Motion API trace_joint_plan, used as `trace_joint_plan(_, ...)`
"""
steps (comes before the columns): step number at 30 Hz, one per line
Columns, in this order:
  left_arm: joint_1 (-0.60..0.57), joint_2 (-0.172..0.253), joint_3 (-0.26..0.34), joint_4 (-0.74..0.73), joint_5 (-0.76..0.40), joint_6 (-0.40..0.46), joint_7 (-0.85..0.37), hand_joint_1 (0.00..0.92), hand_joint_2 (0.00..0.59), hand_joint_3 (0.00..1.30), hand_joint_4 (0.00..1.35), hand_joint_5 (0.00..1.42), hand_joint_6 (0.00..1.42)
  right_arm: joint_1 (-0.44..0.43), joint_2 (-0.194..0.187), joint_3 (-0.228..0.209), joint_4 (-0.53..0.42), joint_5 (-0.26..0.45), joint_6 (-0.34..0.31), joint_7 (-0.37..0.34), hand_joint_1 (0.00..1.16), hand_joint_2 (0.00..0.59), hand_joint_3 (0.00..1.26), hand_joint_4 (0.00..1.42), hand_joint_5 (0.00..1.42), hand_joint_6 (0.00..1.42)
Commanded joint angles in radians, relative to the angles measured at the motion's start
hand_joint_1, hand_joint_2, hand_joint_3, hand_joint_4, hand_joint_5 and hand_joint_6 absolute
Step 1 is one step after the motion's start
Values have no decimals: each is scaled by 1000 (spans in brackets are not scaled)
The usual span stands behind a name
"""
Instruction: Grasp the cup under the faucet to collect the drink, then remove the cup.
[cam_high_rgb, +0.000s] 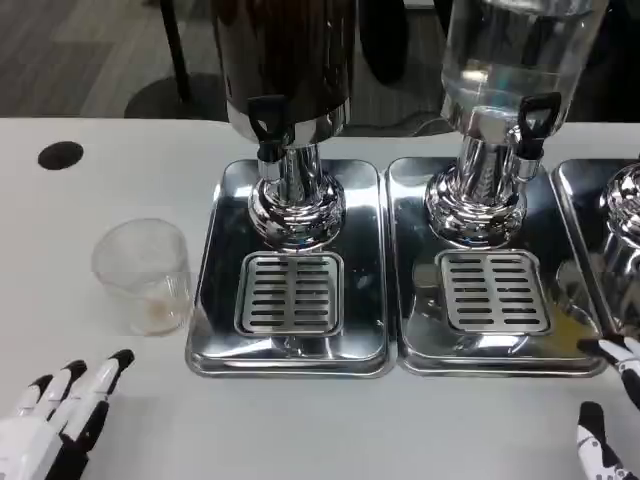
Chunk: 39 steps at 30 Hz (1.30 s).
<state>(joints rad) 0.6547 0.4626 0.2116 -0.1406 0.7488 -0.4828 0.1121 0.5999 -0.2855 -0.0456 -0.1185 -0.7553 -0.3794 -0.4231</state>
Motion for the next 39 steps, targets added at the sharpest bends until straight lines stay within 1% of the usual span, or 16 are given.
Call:
trace_joint_plan(1, 0, 15, -8, -9, -14, 0, 12, 0, 63, 0, 0, 0, 0, 14, -11, -8, -14, 15, -11, -19, 578, 515, 264, 161, 61, 0)
trace_joint_plan(11, 18, 17, 0, 3, -29, -9, 32, 0, 65, 0, 0, 0, 0, 15, -20, -13, -25, 19, -5, -19, 580, 511, 264, 161, 61, 0)
trace_joint_plan(17, 21, 19, 0, 5, -38, -3, 39, 0, 65, 0, 0, 0, 0, -12, -25, -17, -13, 29, 5, -8, 578, 508, 264, 161, 61, 0)
trace_joint_plan(24, 23, 21, 2, 2, -36, 5, 35, 0, 65, 0, 0, 0, 0, -33, -26, -10, 9, 36, 5, -11, 576, 507, 266, 161, 61, 0)
trace_joint_plan(30, 32, 21, 9, -11, -34, 2, 39, 0, 65, 0, 0, 0, 0, -30, -27, -6, 13, 39, -4, -17, 575, 506, 274, 161, 61, 0)
trace_joint_plan(39, 10, 30, -11, 50, -38, -20, 63, 0, 65, 0, 0, 0, 0, -14, -27, -16, -13, 40, 6, -13, 574, 506, 276, 161, 61, 0)
